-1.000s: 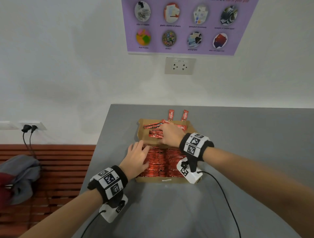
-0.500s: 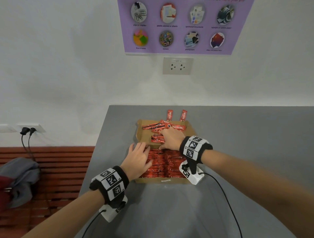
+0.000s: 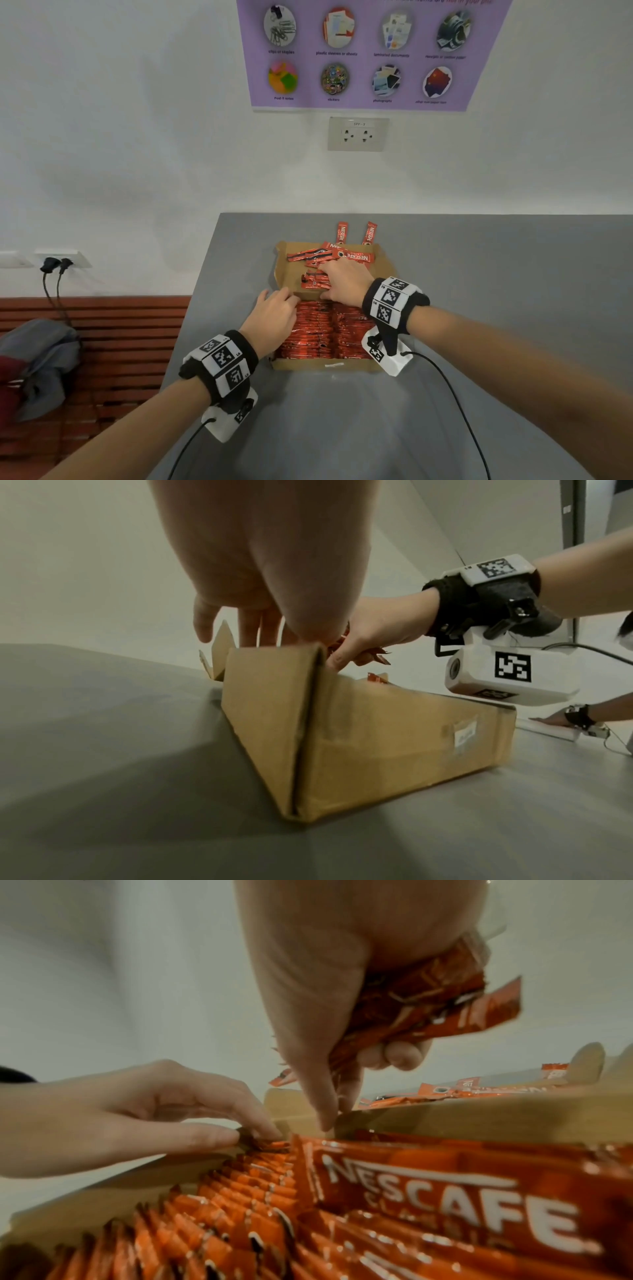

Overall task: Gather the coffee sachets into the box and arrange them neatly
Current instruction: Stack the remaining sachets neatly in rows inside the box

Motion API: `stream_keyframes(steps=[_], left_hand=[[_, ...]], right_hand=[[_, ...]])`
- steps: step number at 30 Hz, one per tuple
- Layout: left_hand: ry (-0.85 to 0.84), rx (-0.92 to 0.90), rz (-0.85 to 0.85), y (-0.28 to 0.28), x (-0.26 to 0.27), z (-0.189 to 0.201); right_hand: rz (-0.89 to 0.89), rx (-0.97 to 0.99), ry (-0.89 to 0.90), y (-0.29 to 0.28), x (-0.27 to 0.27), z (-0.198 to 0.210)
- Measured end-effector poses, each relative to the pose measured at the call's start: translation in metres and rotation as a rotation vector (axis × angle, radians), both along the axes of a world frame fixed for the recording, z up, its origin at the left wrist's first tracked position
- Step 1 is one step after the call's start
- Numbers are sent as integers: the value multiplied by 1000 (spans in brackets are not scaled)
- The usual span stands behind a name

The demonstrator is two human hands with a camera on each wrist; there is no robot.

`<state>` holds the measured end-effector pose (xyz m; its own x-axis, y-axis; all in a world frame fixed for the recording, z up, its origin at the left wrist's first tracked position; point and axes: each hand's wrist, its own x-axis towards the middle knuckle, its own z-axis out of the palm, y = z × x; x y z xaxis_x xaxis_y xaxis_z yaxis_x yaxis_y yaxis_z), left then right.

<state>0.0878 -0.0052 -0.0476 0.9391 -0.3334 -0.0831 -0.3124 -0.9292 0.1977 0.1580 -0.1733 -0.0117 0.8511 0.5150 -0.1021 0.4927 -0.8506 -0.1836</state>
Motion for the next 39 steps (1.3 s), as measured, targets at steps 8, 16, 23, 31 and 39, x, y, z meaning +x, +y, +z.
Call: stream_keyframes(steps=[8, 16, 23, 31, 39], left_hand=[[-53, -87, 18, 3, 6, 3], [-62, -147, 9, 7, 19, 11], [-40, -34, -15, 3, 20, 7], [-112, -83, -97, 2, 20, 3], [-86, 73, -167, -9, 18, -1]], right_hand=[[45, -4, -6, 4, 2, -2], [-13, 46, 75, 5, 6, -5], [-17, 34, 58, 8, 6, -11], [-11, 59, 73, 1, 8, -8], [-96, 152, 83, -15, 13, 5]])
